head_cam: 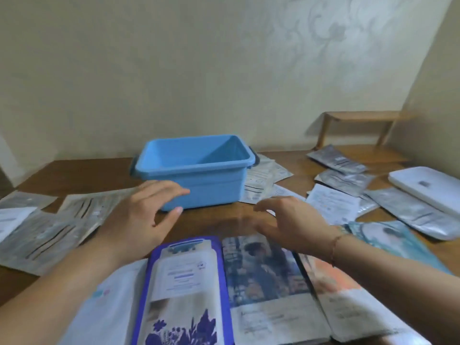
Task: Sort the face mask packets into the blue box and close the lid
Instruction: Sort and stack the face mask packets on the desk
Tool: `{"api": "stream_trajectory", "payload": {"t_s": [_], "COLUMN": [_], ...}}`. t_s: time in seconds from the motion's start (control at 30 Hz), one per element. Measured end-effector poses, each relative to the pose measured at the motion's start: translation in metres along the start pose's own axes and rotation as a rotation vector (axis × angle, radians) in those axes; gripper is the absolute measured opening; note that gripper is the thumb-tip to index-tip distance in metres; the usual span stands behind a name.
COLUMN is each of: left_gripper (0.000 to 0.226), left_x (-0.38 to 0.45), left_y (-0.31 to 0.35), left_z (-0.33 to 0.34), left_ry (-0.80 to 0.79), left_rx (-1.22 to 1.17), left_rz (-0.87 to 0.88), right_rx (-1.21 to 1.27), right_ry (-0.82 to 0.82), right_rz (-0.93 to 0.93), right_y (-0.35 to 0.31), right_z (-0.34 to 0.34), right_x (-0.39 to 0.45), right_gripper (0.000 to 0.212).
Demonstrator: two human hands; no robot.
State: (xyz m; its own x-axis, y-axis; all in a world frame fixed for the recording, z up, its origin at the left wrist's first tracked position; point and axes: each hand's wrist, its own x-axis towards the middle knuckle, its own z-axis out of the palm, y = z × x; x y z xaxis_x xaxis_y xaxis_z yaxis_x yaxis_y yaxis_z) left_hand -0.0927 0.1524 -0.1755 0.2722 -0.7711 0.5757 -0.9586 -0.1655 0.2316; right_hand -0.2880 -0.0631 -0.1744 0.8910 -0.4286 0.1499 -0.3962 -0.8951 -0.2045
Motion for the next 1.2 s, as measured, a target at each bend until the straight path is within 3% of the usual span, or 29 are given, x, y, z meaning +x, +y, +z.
{"api": "stream_trajectory", "payload": {"t_s": [0.1,0.2,0.4,0.53,0.63,0.8,0.97,1.1,1.2], "left_gripper": [0.047,0.048,0.040,0.038,0.045,0.053,0.048,0.030,0.037], "left_x": [0.036,0.075,0.125,0.128,0.126,0.122,0.124,0.135,0.145], "left_y": [0.032,0.064,0.108,0.111,0.111,0.111,0.111,0.117,0.124], "left_z": [0.037,0.077,0.130,0.141,0.141,0.139,0.143,0.150,0.154], "left_ry": [-0.212,-0.443,-0.769,-0.873,-0.897,-0.875,-0.654,-0.386,-0.378], "left_rx": [-0.025,0.035,0.168,0.194,0.145,0.112,-0.181,-0.559,-1.113], "left_rz": [0.072,0.094,0.078,0.054,0.027,0.012,-0.142,-0.478,-0.924], "right_rx": [-0.008,0.008,0.008,0.032,0.115,0.212,0.473,0.737,0.835], "right_ry": [-0.001,-0.024,-0.126,-0.100,-0.128,-0.150,0.017,0.105,0.163], "right_rz": [0.183,0.243,0.161,0.254,0.353,0.369,0.437,0.495,0.487], "right_y": [0.068,0.110,0.130,0.132,0.137,0.148,0.167,0.175,0.173], "right_z": [-0.010,-0.010,0.009,0.015,0.020,0.016,-0.001,-0.007,-0.014], "right_x": [0.008,0.019,0.068,0.097,0.113,0.121,0.104,0.085,0.081], "right_gripper": [0.038,0.036,0.033,0.022,0.019,0.013,0.019,0.020,0.019]}}
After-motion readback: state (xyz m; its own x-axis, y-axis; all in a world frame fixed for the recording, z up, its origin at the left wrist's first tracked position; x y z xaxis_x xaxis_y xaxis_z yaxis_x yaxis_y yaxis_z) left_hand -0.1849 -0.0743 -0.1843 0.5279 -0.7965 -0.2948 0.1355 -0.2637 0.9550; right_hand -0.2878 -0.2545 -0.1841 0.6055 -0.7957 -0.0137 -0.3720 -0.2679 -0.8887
